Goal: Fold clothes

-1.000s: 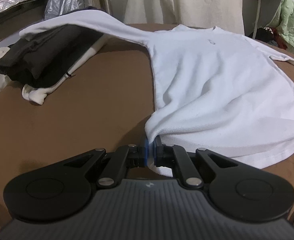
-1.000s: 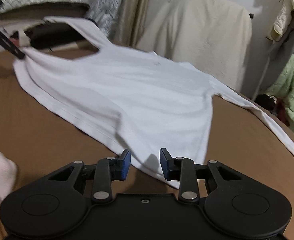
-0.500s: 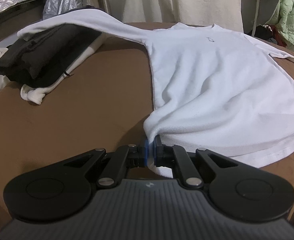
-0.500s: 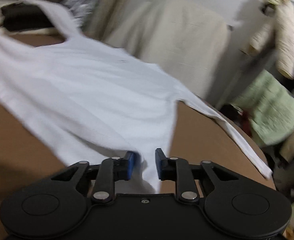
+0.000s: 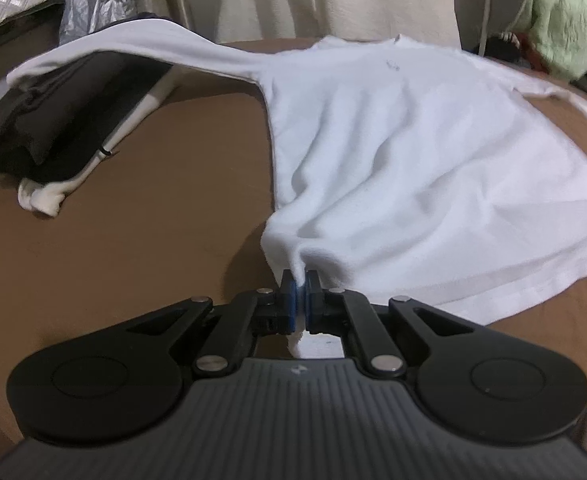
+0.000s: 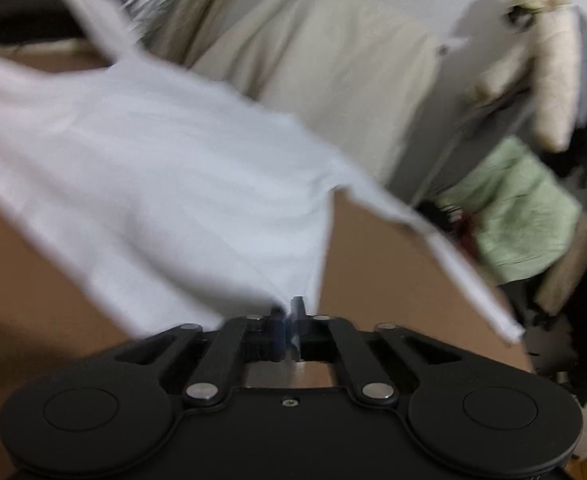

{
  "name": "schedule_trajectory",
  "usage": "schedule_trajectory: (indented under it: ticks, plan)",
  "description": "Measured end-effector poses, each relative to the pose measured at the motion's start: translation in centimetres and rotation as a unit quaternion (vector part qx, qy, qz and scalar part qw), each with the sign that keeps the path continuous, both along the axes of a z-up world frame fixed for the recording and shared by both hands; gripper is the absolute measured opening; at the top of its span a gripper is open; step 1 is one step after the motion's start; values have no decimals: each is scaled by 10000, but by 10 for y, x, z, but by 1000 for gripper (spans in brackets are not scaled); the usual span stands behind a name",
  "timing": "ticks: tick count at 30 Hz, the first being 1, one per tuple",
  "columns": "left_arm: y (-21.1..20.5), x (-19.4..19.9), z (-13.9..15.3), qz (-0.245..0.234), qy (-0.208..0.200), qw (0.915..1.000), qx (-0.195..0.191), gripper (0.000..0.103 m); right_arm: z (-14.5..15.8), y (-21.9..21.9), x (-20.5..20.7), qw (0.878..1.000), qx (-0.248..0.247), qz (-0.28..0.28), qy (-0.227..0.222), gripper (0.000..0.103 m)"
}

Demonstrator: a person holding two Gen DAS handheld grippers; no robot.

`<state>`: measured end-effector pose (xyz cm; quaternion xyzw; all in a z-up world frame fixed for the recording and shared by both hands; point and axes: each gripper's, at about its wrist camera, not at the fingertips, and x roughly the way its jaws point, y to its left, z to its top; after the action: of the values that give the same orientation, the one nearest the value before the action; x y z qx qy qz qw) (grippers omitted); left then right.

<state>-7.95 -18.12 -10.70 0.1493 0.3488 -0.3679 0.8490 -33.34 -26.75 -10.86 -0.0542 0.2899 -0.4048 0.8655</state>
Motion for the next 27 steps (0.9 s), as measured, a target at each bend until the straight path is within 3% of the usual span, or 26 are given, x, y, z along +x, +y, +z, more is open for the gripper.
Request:
schedule_trajectory:
  ticks: [3,4,6,8,10,13,14,16,17,18,19,21,24,27]
  plan:
    - [25,-4,15,-56,416,9970,-656,4,12,-10,-23,9956,275,-583,-675,0]
    - [28,-5,14,-89,452,9968,-646,4,16,-13,-30,9922,366,-776,-899,0]
    - [22,-11,5,-308,428,9983,-242,4,23,-20,-44,9832,551,-1144,-1310,0]
    - [8,-20,-7,-525,321,9976,304,5,10,-28,-41,9847,779,-1140,-1061,0]
    - [-8,-33,-24,-625,-77,9920,1097,5,4,-32,-41,9798,1026,-1215,-1215,0]
    - [-15,-39,-37,-706,-275,9858,1501,8,-3,-38,-42,9736,1298,-1289,-1367,1]
    - [-14,-35,-36,-616,-214,9870,1467,10,-4,-39,-43,9731,1328,-1289,-1373,1]
    - [-9,-27,-34,-356,-132,9890,1429,42,-1,-38,-45,9726,1342,-1243,-1432,1]
    - [-5,-21,-32,-233,-25,9908,1331,45,1,-37,-47,9724,1349,-1220,-1462,1]
    - [-1,-16,-30,-110,83,9923,1233,35,3,-38,-48,9719,1363,-1201,-1498,1]
    - [6,-12,-27,-84,269,9947,989,5,6,-39,-49,9713,1377,-1181,-1535,1]
    - [15,-10,-16,-37,297,9976,632,4,11,-40,-51,9702,1406,-1142,-1607,1]
    - [20,-20,4,-23,-346,9984,447,4,15,-42,-50,9719,1389,-1085,-1557,1]
    - [25,-27,15,-20,-494,9987,143,5,14,-42,-47,9732,1356,-1156,-1454,1]
